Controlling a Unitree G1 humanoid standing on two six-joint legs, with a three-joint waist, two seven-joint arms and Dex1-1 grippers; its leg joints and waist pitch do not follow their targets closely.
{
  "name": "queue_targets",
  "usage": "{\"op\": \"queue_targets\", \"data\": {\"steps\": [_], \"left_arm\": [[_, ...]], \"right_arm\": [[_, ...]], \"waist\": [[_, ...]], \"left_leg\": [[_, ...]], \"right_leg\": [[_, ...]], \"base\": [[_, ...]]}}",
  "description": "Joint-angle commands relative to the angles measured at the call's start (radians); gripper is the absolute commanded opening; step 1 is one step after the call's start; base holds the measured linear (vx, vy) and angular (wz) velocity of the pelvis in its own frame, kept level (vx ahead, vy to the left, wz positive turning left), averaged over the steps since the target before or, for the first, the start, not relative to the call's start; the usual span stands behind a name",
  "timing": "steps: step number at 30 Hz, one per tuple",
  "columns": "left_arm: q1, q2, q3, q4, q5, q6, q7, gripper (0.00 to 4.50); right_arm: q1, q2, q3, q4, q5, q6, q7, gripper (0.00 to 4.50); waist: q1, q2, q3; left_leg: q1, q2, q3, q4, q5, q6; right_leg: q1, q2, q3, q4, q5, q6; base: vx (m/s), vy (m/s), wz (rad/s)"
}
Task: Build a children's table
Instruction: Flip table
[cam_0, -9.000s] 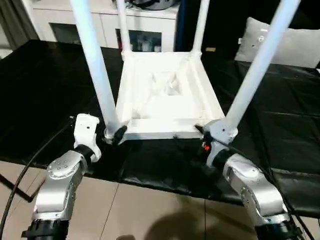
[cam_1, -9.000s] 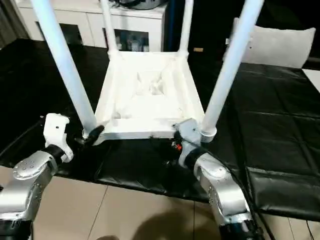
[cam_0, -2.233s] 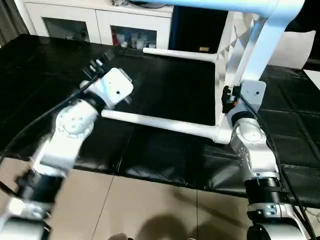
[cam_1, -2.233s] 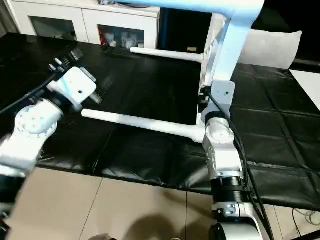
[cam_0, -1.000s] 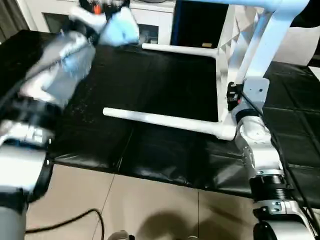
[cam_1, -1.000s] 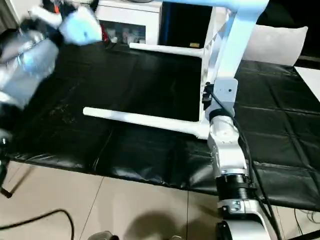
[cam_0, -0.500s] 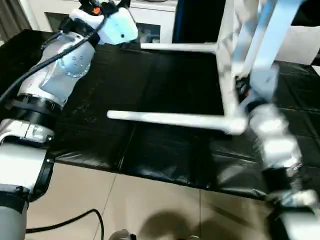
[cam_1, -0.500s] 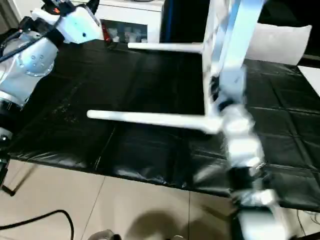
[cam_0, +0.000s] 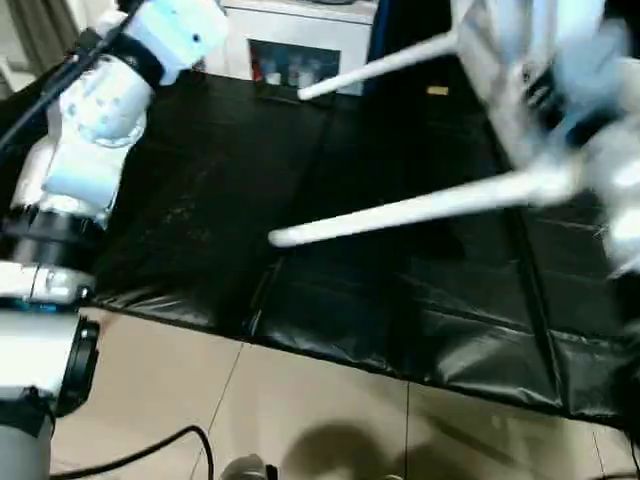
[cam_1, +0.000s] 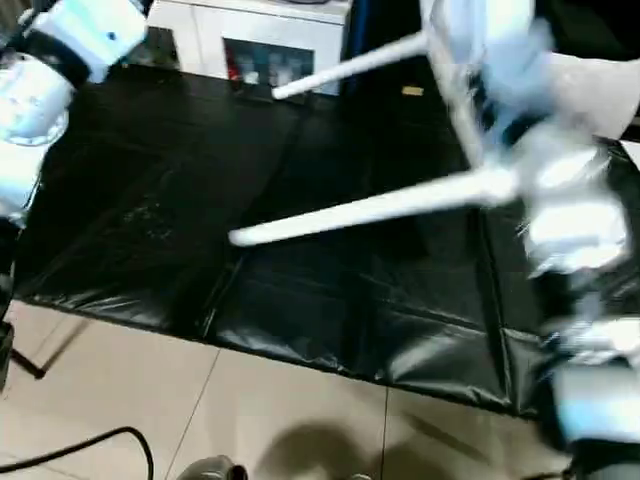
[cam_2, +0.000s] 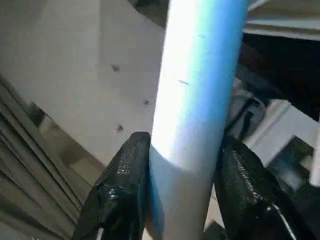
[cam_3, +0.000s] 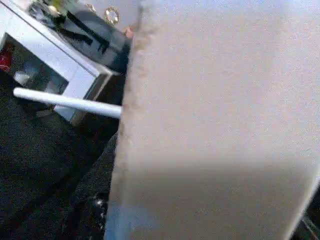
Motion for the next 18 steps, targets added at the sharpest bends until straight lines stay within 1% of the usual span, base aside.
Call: {"op": "queue_targets", "data": {"steps": [1,2,3,4,5,6,7,8,9,10,11,12,13,14,15,17,18], "left_arm": [[0.027,-0.016,0.028,-0.009,-0.058,0.064,-0.026,1.65],[0.04,-0.027,0.043,-0.024,-0.082,0.086,-0.029,1.62],[0.05,-0.036,0.056,-0.037,-0.101,0.104,-0.031,1.59],[0.073,-0.057,0.084,-0.056,-0.144,0.138,-0.034,1.59],[0.082,-0.062,0.091,-0.064,-0.154,0.149,-0.036,1.59],[0.087,-0.065,0.095,-0.069,-0.16,0.156,-0.038,1.59],[0.096,-0.071,0.102,-0.079,-0.171,0.171,-0.041,1.59],[0.1,-0.073,0.105,-0.083,-0.175,0.177,-0.043,1.59],[0.107,-0.077,0.112,-0.096,-0.182,0.192,-0.045,1.59],[0.111,-0.082,0.12,-0.101,-0.19,0.203,-0.043,1.59],[0.116,-0.087,0.127,-0.11,-0.195,0.217,-0.043,1.59],[0.119,-0.089,0.133,-0.116,-0.2,0.227,-0.042,1.59],[0.119,-0.089,0.133,-0.116,-0.2,0.227,-0.042,1.59],[0.122,-0.093,0.14,-0.124,-0.205,0.241,-0.041,1.59],[0.128,-0.097,0.148,-0.135,-0.21,0.261,-0.041,1.59],[0.135,-0.102,0.156,-0.147,-0.214,0.284,-0.038,1.59],[0.135,-0.102,0.156,-0.147,-0.214,0.285,-0.038,1.59]], "right_arm": [[-0.041,-0.055,0.036,-0.059,-0.062,-0.054,0.071,1.95],[-0.049,-0.061,0.035,-0.067,-0.044,-0.045,0.096,1.95],[-0.054,-0.065,0.034,-0.074,-0.027,-0.039,0.116,2.3],[-0.058,-0.067,0.03,-0.099,0.01,-0.026,0.153,2.51],[-0.06,-0.065,0.027,-0.105,0.021,-0.021,0.16,2.65],[-0.061,-0.064,0.025,-0.108,0.027,-0.019,0.165,2.65],[-0.065,-0.061,0.019,-0.111,0.04,-0.017,0.17,2.75],[-0.067,-0.059,0.016,-0.111,0.044,-0.017,0.17,2.75],[-0.072,-0.055,0.009,-0.108,0.055,-0.026,0.178,2.87],[-0.078,-0.049,-0.002,-0.1,0.064,-0.051,0.171,2.98],[-0.084,-0.044,-0.01,-0.094,0.068,-0.069,0.168,3.07],[-0.09,-0.028,-0.033,-0.094,0.108,-0.069,0.184,3.12],[-0.09,-0.028,-0.033,-0.094,0.108,-0.069,0.184,3.17],[-0.094,-0.02,-0.048,-0.095,0.128,-0.081,0.188,3.17],[-0.097,-0.01,-0.066,-0.099,0.151,-0.099,0.193,3.47],[-0.097,0.011,-0.099,-0.11,0.181,-0.133,0.187,3.56],[-0.097,0.013,-0.101,-0.111,0.183,-0.135,0.187,3.65]], "waist": [[-0.004,-0.024,-0.086],[-0.005,-0.021,-0.086],[-0.004,-0.025,-0.084],[-0.004,-0.019,-0.086],[-0.004,-0.021,-0.084],[-0.006,-0.024,-0.085],[-0.007,-0.025,-0.085],[-0.008,-0.024,-0.084],[-0.009,-0.025,-0.082],[-0.01,-0.025,-0.082],[-0.01,-0.025,-0.081],[-0.011,-0.024,-0.081],[-0.012,-0.023,-0.081],[-0.011,-0.022,-0.081],[-0.012,-0.021,-0.08],[-0.011,-0.018,-0.079],[-0.012,-0.018,-0.079]], "left_leg": [[0.023,0.074,-0.028,-0.052,-0.011,0.06],[0.023,0.075,-0.028,-0.053,-0.014,0.057],[0.022,0.076,-0.028,-0.053,-0.024,0.057],[0.024,0.077,-0.03,-0.054,-0.032,0.053],[0.022,0.078,-0.03,-0.054,-0.033,0.053],[0.019,0.077,-0.031,-0.054,-0.035,0.055],[0.02,0.076,-0.031,-0.054,-0.039,0.057],[0.021,0.075,-0.031,-0.053,-0.047,0.057],[0.02,0.074,-0.031,-0.055,-0.064,0.056],[0.022,0.076,-0.032,-0.055,-0.072,0.049],[0.022,0.075,-0.032,-0.056,-0.075,0.047],[0.022,0.076,-0.032,-0.056,-0.081,0.043],[0.024,0.076,-0.031,-0.056,-0.088,0.043],[0.024,0.077,-0.033,-0.057,-0.09,0.042],[0.027,0.078,-0.032,-0.058,-0.111,0.036],[0.026,0.079,-0.034,-0.06,-0.114,0.03],[0.025,0.079,-0.034,-0.06,-0.115,0.027]], "right_leg": [[0.062,-0.1,0.062,-0.053,-0.014,-0.209],[0.062,-0.102,0.061,-0.051,-0.016,-0.213],[0.062,-0.101,0.061,-0.056,-0.027,-0.214],[0.065,-0.103,0.062,-0.054,-0.027,-0.217],[0.064,-0.101,0.061,-0.055,-0.026,-0.215],[0.067,-0.102,0.061,-0.054,-0.027,-0.207],[0.066,-0.102,0.061,-0.057,-0.038,-0.204],[0.065,-0.103,0.061,-0.057,-0.048,-0.204],[0.065,-0.103,0.061,-0.064,-0.088,-0.196],[0.065,-0.106,0.061,-0.067,-0.115,-0.192],[0.063,-0.104,0.06,-0.069,-0.129,-0.188],[0.062,-0.103,0.06,-0.069,-0.141,-0.184],[0.061,-0.103,0.061,-0.071,-0.148,-0.182],[0.06,-0.103,0.06,-0.072,-0.156,-0.181],[0.056,-0.102,0.06,-0.075,-0.176,-0.177],[0.056,-0.102,0.06,-0.075,-0.178,-0.174],[0.056,-0.102,0.06,-0.074,-0.176,-0.173]], "base": [[0.0,0.0,0.0],[0.0,0.0,0.0],[0.0,0.0,0.0],[0.0,0.0,0.0],[0.0,0.0,0.0],[0.0,0.0,0.0],[0.0,0.0,0.0],[0.0,0.0,0.0],[0.0,0.0,0.0],[0.0,0.0,0.0],[0.0,0.0,0.0],[0.0,0.0,0.0],[0.0,0.0,0.0],[0.0,0.0,0.0],[0.0,0.0,0.0],[0.0,0.0,0.0],[0.0,0.0,0.0]]}}
